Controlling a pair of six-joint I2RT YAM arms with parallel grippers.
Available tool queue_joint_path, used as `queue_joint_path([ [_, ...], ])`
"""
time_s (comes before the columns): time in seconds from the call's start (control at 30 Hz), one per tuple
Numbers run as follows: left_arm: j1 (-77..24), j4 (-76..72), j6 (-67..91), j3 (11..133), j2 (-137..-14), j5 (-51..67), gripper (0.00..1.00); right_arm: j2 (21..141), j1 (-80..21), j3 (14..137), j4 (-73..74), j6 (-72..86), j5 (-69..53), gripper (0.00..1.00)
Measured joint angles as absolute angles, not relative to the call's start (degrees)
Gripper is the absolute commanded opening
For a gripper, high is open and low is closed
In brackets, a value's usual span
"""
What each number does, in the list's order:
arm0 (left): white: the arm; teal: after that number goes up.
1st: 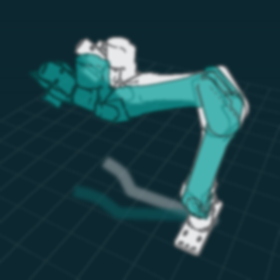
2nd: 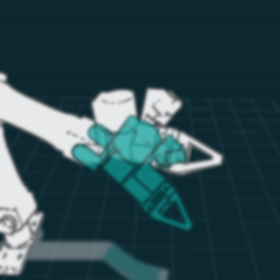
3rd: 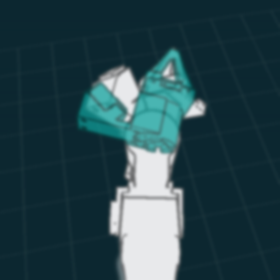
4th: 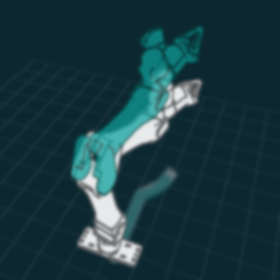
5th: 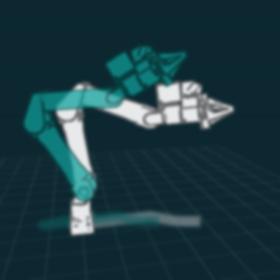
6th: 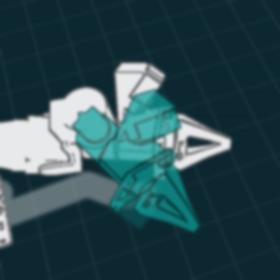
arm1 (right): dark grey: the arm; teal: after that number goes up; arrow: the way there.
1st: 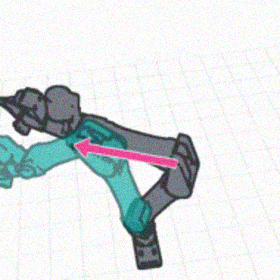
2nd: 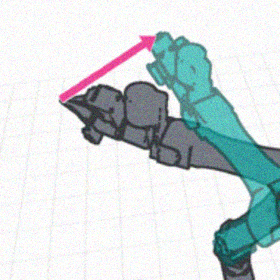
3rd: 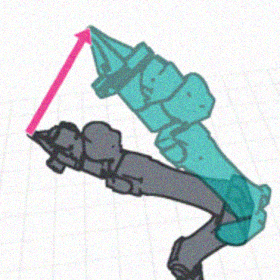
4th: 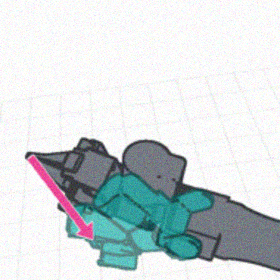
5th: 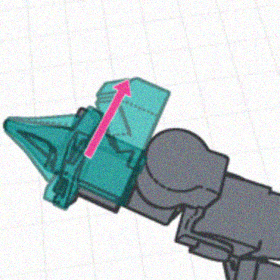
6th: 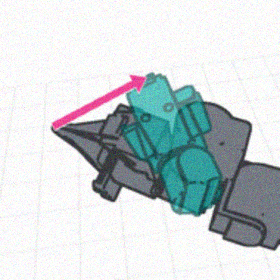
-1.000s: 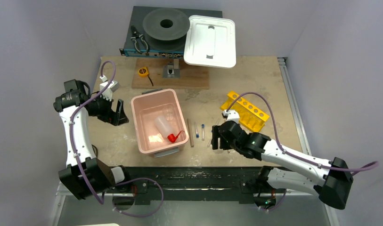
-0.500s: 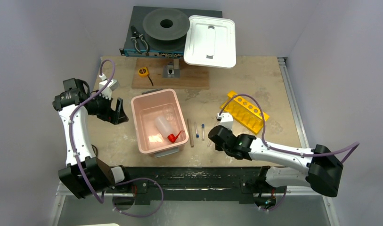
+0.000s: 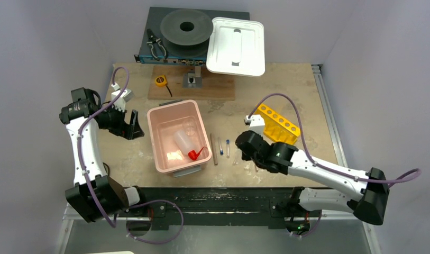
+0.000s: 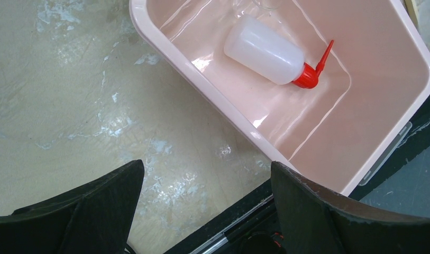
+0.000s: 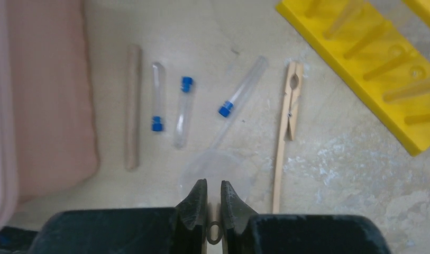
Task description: Organize the chemistry lab equipment
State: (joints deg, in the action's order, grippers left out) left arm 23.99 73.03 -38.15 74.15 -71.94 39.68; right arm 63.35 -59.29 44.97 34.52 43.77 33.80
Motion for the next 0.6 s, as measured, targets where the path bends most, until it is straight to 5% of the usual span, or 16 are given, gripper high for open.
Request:
queue_joint_path([
  [0.3, 24.0, 73.0, -38.2, 74.1, -71.9, 40.3, 0.89, 75.5, -59.3, 82.9, 41.6, 33.1, 26.8, 0.00],
  [0.6, 24.0, 73.0, -38.2, 74.1, -71.9, 40.3, 0.90, 98.2, -61.2, 101.7, 43.7, 25.8, 15.5, 0.00],
])
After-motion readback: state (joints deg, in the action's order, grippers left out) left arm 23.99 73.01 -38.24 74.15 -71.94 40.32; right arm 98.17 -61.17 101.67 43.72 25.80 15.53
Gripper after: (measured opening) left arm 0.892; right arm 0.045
